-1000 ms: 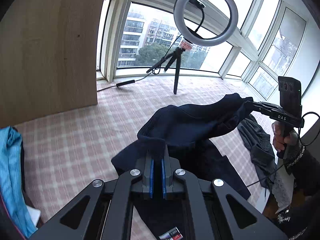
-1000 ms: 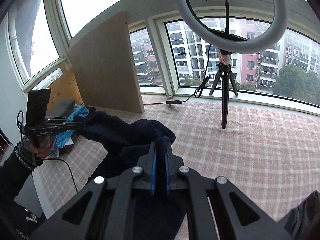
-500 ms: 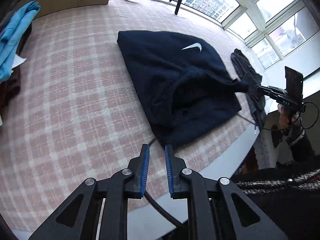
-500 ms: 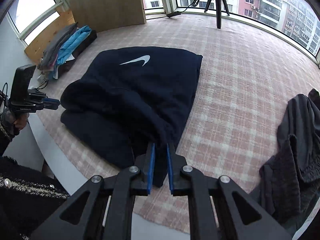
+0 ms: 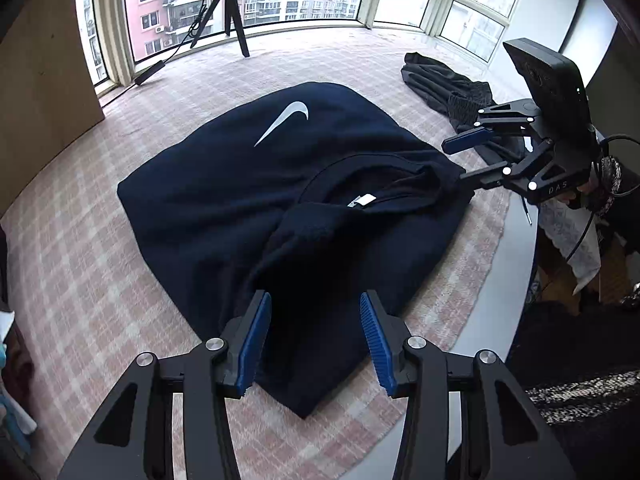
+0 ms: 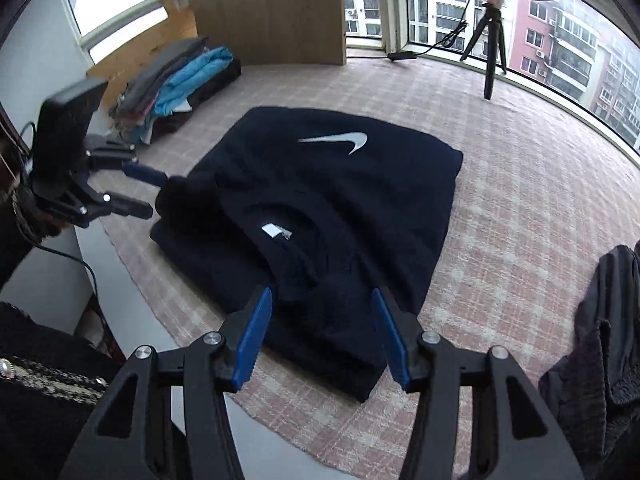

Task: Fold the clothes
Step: 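Release the folded shirt with the right gripper and withdraw, then position both open grippers over the folded navy shirt edge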

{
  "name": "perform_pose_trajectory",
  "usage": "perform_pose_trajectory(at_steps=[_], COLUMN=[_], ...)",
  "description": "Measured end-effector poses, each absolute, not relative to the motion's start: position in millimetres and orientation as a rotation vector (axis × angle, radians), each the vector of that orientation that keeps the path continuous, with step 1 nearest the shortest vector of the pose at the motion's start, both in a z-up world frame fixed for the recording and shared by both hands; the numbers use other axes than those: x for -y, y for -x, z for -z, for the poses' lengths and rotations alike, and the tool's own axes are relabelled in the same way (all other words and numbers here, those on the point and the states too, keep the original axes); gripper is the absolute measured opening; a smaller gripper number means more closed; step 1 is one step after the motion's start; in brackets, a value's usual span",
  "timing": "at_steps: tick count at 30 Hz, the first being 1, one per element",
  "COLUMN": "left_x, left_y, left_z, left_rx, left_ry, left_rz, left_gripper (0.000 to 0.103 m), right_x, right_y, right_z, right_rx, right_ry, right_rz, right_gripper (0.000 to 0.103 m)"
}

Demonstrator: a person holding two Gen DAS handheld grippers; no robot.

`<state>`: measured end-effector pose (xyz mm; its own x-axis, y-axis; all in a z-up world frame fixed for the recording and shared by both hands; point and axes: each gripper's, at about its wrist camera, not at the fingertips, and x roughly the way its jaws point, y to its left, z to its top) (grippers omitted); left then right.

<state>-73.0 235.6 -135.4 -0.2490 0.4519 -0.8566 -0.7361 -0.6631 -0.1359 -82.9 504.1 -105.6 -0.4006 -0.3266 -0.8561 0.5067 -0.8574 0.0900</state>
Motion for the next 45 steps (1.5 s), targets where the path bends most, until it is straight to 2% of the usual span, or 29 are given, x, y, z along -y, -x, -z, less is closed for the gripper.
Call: perform_pose_trajectory(at_steps=[3,5,6,7,9,10,13,15,17,18,19,20,24,27,29,30,31,33,38,40,45], left_x=[-239,-240,-240,-240,-238,-236,-227,-221,-218,-216,-217,-218,-216,-217,-218,-218,-212,-203,-227,-251,-283], left_y=[77,77,77,75,71,63,37,29,31,33,35,38,61,81,77,74,64,59,63,66,67], left_z=[140,140,140,139,136,136,141,144,135,131,126,120,115,124,159,175,166,149,106,109,162], left_rx=[-0.392,-0.401,-0.406,-0.401,-0.390,-0.397,-0.489,-0.552,-0.545,-0.541,-0.531,-0.502,-0.345,-0.252,-0.317,-0.348,-0.371,-0.368,-0.329,-0.353,-0.361], left_ry=[1.223,1.218,1.214,1.214,1.213,1.217,1.260,1.319,1.286,1.268,1.248,1.229,1.197,1.211,1.362,1.430,1.370,1.394,1.231,1.185,1.323], left_rz=[-1.962,-1.948,-1.941,-1.924,-1.889,-1.852,-1.746,-1.744,-1.809,-1.842,-1.873,-1.887,-1.911,-1.922,-1.816,-1.763,-1.790,-1.799,-1.861,-1.831,-1.626], left_gripper=[0.041,0.027,0.012,0.000,0.000,0.000,0.006,0.006,0.010,0.019,0.026,0.028,0.040,0.037,0.034,0.027,0.027,0.027,0.030,0.030,0.030], right_x=[-487,-479,-477,-476,-477,-479,-487,-492,-497,-500,-501,-502,-501,-500,-499,-498,-498,-506,-555,-567,-554], right_y=[78,74,73,74,76,75,69,62,56,55,56,57,72,83,91,95,94,85,98,113,145], right_z=[122,128,130,132,133,132,123,119,113,108,104,100,110,119,126,129,139,145,96,93,116], right_rx=[-0.421,-0.530,-0.567,-0.596,-0.606,-0.603,-0.594,-0.663,-0.722,-0.705,-0.676,-0.646,-0.504,-0.396,-0.323,-0.287,-0.314,-0.374,0.050,0.135,0.131], right_ry=[-1.322,-1.293,-1.289,-1.288,-1.293,-1.297,-1.307,-1.321,-1.326,-1.319,-1.309,-1.297,-1.332,-1.362,-1.381,-1.390,-1.439,-1.482,-1.354,-1.333,-1.365], right_rz=[2.228,2.223,2.219,2.215,2.204,2.185,2.104,2.102,2.124,2.139,2.149,2.160,2.160,2.152,2.145,2.142,2.107,2.047,2.169,2.238,2.259], right_gripper=[0.052,0.052,0.051,0.048,0.030,0.015,0.015,0.018,0.024,0.028,0.037,0.042,0.043,0.043,0.040,0.037,0.029,0.026,0.026,0.026,0.026])
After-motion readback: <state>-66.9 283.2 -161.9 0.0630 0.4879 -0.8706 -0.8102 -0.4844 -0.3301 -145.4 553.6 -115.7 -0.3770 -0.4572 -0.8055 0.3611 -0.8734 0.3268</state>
